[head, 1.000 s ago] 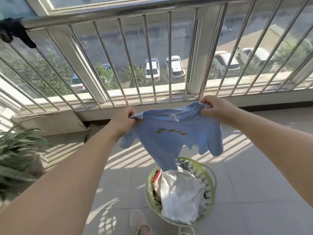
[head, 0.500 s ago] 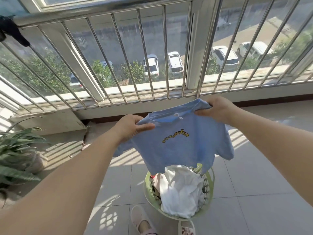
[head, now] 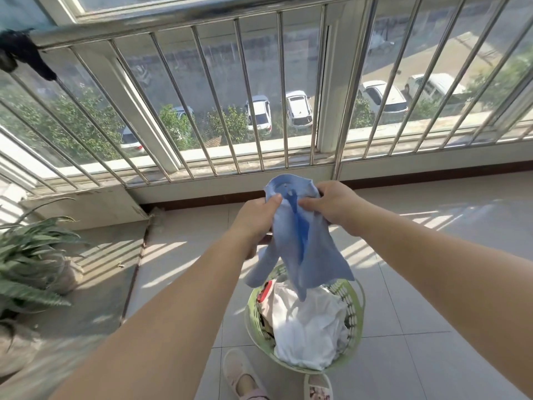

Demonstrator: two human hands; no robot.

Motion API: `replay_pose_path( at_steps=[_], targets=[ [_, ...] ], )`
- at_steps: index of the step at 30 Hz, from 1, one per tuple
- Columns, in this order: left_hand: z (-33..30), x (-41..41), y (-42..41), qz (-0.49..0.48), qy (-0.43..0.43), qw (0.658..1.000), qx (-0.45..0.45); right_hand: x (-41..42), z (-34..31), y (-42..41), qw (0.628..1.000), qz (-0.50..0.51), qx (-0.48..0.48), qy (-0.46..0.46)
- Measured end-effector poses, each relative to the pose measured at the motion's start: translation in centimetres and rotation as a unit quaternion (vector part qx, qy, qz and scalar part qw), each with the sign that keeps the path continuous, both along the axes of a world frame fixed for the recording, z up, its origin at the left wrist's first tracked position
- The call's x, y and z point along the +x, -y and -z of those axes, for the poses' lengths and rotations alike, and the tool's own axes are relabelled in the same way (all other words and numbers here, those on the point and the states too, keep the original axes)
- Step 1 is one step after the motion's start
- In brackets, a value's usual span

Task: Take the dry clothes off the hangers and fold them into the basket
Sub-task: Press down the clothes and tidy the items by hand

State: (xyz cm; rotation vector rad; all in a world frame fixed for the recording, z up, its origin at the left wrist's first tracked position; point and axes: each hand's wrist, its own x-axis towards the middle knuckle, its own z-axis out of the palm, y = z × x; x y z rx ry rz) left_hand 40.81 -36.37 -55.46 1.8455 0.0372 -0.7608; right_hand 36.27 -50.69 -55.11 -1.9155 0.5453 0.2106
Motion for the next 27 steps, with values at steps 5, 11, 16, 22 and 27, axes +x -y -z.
replay_pose_path(
  at_steps=[5,11,16,22,27],
  targets=[
    [-1.6,-1.5,0.6,0.007,-0.088,0.994,-0.069,-0.1,-1.0,-0.9,0.993,-0.068,0.095,0.008],
    [-2.4,-1.9,0.4,-0.033,-0.176,0.97,-0.167,-0.5,-1.6,-2.4,0.979,-0.191,-0.067,0.021],
    [-2.9,-1.9,-0.3,-0.047,-0.133,0.982,-0.124,-0.4,-2.0,-2.6,0.972,-0.159,-0.158,0.073],
    [-1.4,-0.7,-2.8,0.012,0.295,0.927,0.231,-0.6,-3.5,-1.0,0.983,-0.158,-0.063,0.066],
    [-0.9,0.0,-2.5,0.2,0.35,0.874,0.272,-1.3,-3.8,-0.1,0.978,-0.199,-0.039,0.049]
  ],
)
